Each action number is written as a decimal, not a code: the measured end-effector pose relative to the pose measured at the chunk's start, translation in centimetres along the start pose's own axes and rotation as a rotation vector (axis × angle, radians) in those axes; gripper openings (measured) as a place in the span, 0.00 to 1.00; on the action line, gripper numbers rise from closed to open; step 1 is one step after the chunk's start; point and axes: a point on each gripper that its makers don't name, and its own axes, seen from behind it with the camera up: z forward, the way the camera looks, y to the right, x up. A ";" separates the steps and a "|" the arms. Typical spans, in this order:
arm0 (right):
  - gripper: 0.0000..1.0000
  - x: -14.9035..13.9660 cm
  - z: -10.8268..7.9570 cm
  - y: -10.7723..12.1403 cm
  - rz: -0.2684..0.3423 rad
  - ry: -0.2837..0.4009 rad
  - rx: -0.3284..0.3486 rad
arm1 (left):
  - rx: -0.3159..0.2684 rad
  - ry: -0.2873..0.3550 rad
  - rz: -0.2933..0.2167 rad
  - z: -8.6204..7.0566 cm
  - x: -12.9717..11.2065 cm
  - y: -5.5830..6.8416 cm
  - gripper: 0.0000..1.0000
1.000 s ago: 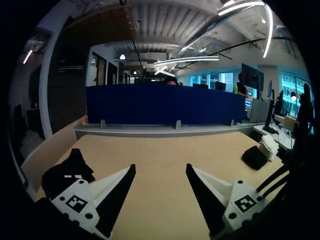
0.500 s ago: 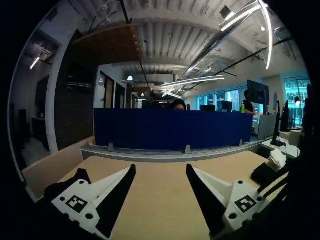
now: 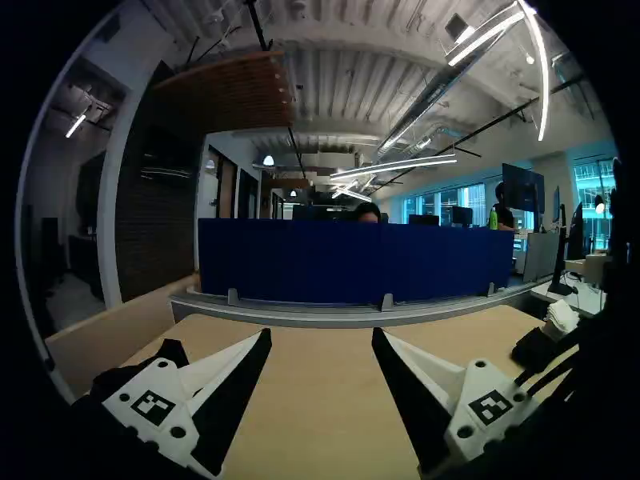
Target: Fold towel
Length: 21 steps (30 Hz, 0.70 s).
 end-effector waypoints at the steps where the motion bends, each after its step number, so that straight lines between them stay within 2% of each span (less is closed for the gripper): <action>1: 1.00 0.0 0.1 -0.1 -0.003 -0.004 0.001 | 0.001 0.001 0.009 0.0 -0.2 -0.1 0.93; 9: 1.00 -0.7 0.7 -0.8 -0.013 -0.021 0.016 | -0.001 0.016 0.100 0.1 -2.1 -0.1 0.93; 17: 1.00 -1.9 1.5 -1.1 0.011 -0.014 0.018 | 0.005 0.037 0.087 0.5 -5.6 -0.5 0.93; 21: 1.00 -2.6 2.0 -1.3 0.005 -0.001 0.018 | 0.018 0.051 0.085 0.9 -7.5 -1.3 0.93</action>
